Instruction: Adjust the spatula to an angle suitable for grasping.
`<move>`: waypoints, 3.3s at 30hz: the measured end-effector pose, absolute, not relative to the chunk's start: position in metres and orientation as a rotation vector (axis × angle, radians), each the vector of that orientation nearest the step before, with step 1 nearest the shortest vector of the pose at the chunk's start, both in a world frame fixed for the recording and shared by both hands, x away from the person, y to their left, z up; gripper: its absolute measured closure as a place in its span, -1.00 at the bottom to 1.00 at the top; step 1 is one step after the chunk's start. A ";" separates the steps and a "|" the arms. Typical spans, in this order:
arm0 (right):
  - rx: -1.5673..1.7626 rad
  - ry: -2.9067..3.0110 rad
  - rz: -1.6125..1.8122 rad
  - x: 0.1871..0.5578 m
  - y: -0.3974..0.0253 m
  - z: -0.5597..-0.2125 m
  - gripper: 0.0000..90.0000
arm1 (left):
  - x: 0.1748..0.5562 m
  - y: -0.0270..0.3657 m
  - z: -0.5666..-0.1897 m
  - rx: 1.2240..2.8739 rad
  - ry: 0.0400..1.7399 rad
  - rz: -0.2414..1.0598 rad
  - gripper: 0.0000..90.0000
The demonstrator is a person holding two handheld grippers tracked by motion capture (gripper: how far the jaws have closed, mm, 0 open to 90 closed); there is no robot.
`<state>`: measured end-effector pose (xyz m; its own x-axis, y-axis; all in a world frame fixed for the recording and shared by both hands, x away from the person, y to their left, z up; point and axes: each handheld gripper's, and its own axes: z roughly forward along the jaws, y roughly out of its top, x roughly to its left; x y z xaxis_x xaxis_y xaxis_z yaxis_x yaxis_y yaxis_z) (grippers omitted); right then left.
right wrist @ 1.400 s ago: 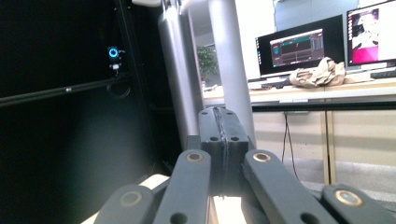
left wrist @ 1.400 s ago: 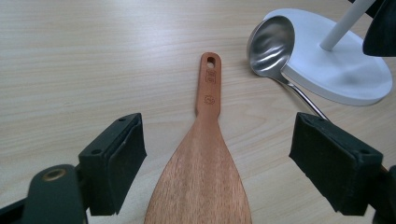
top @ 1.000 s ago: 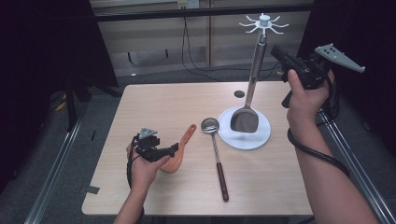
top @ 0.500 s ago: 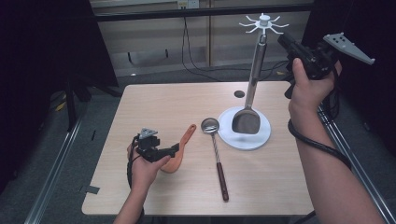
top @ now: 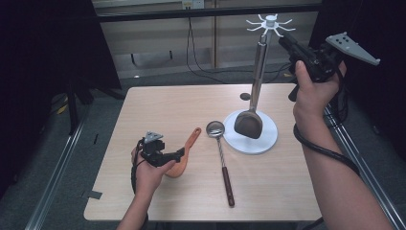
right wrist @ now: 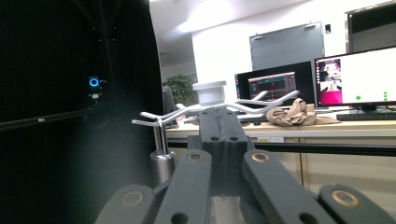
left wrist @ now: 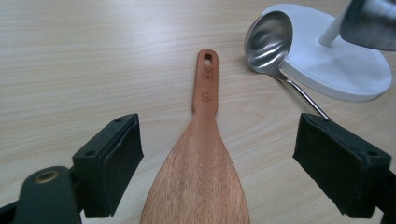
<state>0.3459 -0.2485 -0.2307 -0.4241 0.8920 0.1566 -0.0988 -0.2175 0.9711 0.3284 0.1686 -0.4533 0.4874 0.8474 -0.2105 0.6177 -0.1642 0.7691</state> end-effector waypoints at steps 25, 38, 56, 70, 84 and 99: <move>0.986 1.335 1.767 0.348 -0.236 -0.230 1.00 | 0.328 0.168 -0.451 1.881 1.214 0.342 -0.67; 0.974 1.345 1.771 0.348 -0.235 -0.230 1.00 | 0.328 0.168 -0.451 1.885 1.211 0.334 -0.67; 0.989 1.412 1.768 0.322 -0.228 -0.271 0.60 | 0.326 0.166 -0.451 1.891 1.209 0.342 -0.67; 1.099 1.662 1.680 0.294 -0.199 -0.360 -0.15 | 0.325 0.162 -0.452 1.909 1.198 0.340 -0.67; 1.189 1.937 1.546 0.285 -0.164 -0.438 -0.33 | 0.320 0.162 -0.455 1.913 1.210 0.343 -0.67; 1.185 2.278 1.320 0.288 -0.129 -0.485 -0.24 | 0.311 0.174 -0.459 1.918 1.231 0.355 -0.67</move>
<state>0.2875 -0.1286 -0.4851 -0.6365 0.7522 0.1708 0.5222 0.2572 0.8131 0.3107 0.1735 -0.4587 0.4847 0.8556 -0.1817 0.6275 -0.1954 0.7537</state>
